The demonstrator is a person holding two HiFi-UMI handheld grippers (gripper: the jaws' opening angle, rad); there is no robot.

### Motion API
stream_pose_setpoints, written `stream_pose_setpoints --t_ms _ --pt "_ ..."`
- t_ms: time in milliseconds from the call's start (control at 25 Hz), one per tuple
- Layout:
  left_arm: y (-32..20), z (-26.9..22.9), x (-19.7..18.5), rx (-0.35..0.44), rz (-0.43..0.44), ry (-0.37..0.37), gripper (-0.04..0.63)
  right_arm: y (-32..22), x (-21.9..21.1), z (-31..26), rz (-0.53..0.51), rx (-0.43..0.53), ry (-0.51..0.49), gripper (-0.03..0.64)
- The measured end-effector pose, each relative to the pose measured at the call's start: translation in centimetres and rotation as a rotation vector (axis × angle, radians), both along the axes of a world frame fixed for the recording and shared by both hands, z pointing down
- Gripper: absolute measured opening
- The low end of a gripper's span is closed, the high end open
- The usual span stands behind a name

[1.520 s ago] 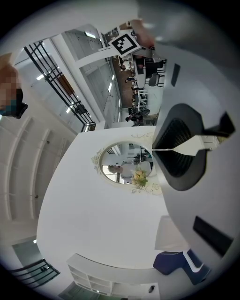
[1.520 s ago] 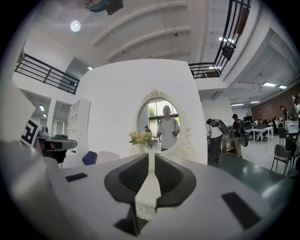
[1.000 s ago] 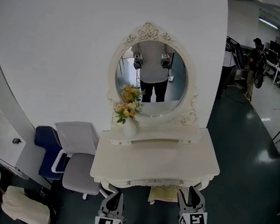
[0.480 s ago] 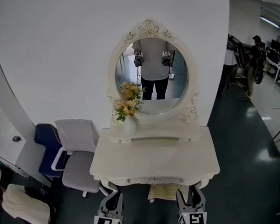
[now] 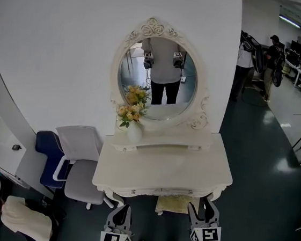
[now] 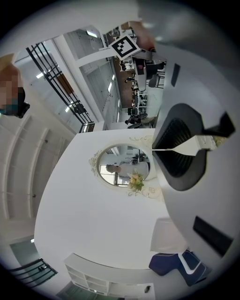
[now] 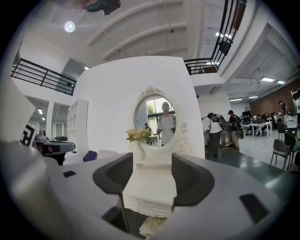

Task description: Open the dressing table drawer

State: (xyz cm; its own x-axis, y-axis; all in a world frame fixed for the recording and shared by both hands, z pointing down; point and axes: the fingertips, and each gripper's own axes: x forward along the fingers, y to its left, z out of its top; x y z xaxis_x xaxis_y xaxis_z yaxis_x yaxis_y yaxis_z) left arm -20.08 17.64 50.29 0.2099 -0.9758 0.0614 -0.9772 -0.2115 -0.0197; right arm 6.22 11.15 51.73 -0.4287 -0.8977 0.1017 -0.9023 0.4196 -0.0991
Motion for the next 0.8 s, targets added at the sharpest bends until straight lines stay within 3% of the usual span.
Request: stream_pose_setpoints --t_ms 440,800 --pt "0.9 0.4 3.1 -0.008 -0.021 0.011 0.026 0.3 2.3 0.5 -0.030 -0.011 -0.003 0.261" --pt "-1.5 1.0 2.1 -0.020 -0.023 0.017 0.026 -1.8 1.4 1.1 -0.023 -0.025 0.000 0.259"
